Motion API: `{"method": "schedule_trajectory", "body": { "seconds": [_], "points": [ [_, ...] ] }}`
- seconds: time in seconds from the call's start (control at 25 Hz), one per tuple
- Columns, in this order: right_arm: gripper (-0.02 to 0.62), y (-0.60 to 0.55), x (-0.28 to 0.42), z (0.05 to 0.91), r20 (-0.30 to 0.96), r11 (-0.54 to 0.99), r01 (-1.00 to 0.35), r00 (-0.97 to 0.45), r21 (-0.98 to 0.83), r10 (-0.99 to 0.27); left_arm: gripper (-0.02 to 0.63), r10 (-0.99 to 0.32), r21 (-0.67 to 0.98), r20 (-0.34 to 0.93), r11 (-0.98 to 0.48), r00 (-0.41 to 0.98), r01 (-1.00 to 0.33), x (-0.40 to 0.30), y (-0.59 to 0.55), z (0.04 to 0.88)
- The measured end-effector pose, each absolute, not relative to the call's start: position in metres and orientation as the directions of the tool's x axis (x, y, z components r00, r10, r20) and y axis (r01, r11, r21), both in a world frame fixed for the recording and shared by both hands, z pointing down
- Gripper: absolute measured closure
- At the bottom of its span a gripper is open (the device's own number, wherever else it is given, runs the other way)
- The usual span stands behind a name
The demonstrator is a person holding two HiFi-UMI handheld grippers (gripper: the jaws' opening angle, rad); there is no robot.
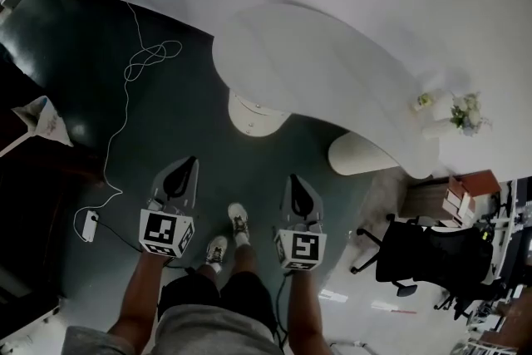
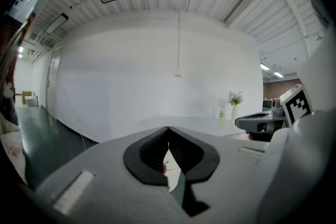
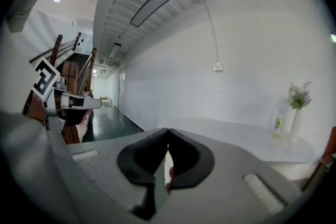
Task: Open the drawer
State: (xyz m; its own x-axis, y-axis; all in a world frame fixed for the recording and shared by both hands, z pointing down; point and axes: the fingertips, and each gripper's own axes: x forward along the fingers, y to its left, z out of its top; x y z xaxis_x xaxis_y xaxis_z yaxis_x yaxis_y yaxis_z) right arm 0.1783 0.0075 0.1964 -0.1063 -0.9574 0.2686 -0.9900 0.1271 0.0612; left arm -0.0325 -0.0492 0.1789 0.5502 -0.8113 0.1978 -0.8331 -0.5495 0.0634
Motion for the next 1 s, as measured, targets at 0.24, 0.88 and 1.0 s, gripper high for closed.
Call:
{"method": "schedule_trajectory", "body": {
  "seconds": [0.24,0.88,1.0],
  "points": [
    [0.592,-0.038,0.19,0.266,0.299,0.194,-0.979,-0.169,0.058,-0.939,0.595,-0.84,0.053,0.22,-0.498,0.496,-0.866,-0.016,-0.083,0.24],
    [0.592,-0.153,0.189,0.454,0.368,0.26,-0.965,-0.241,0.004,-0.898,0.596,-0.851,0.076,0.289,-0.435,0.438,-0.897,-0.003,-0.164,0.42],
    [0.592,-0.159,0.194,0.488,0.384,0.262,-0.965,-0.239,0.009,-0.892,0.596,-0.835,0.065,0.321,-0.452,0.448,-0.89,0.001,-0.169,0.456]
  ]
}}
